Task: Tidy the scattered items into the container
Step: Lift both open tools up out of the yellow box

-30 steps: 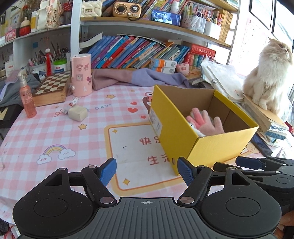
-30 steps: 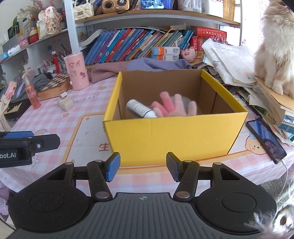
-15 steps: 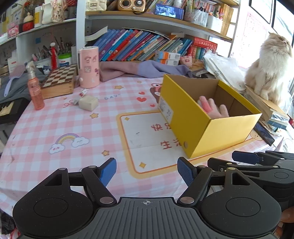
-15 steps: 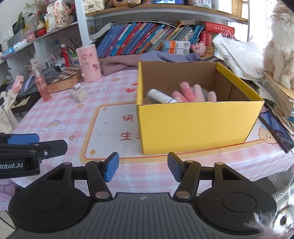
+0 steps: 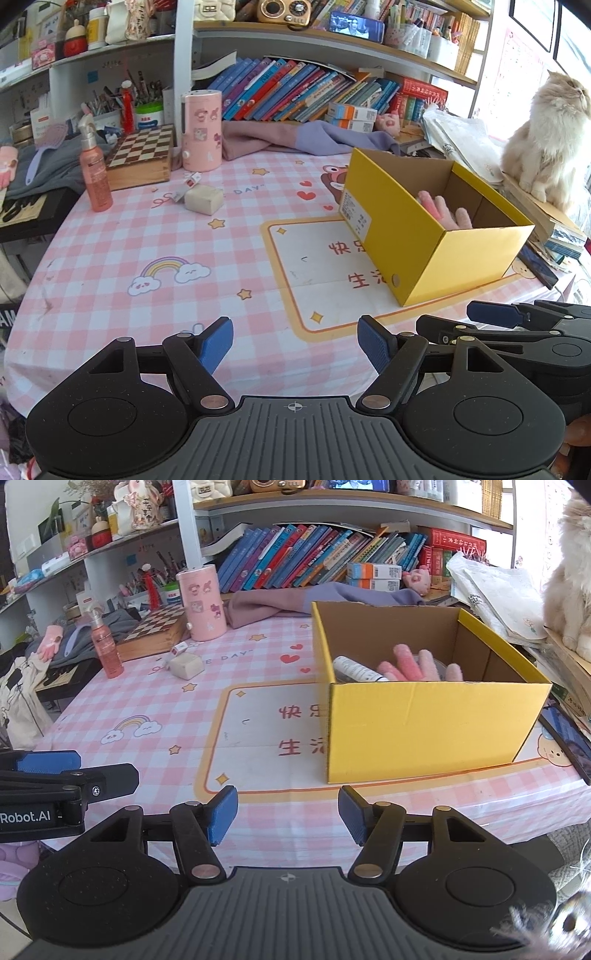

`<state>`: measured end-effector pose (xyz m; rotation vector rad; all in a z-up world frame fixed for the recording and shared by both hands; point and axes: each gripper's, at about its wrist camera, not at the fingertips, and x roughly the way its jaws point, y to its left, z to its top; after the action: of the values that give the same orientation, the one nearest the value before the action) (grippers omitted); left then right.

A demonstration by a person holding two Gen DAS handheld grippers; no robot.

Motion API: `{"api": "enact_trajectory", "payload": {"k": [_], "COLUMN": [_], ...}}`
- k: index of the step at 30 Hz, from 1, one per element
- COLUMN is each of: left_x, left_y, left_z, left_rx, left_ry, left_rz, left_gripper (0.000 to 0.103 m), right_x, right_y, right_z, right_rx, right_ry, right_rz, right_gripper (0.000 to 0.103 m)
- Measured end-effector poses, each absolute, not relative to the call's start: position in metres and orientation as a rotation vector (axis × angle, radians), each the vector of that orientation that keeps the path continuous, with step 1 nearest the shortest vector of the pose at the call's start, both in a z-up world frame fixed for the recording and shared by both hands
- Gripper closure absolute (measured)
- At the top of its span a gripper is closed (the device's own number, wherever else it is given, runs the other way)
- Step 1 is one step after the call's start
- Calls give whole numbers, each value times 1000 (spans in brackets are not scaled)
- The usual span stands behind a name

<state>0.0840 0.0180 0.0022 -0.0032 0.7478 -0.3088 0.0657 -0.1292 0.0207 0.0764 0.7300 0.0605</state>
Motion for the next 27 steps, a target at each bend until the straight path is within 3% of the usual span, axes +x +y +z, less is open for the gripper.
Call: {"api": "enact_trajectory", "payload": {"k": [27], "left_x": [81], "left_y": [82], "left_z": [2], "left_rx": [-125], "left_ry": [724], "left_rz": [-129], "left_gripper": [23], "right_x": [94], "right_y": [-61], "right_z": [24], "right_rx": [-56], "right_ry": [740], "right_rz": [250], "right_gripper": [40]}}
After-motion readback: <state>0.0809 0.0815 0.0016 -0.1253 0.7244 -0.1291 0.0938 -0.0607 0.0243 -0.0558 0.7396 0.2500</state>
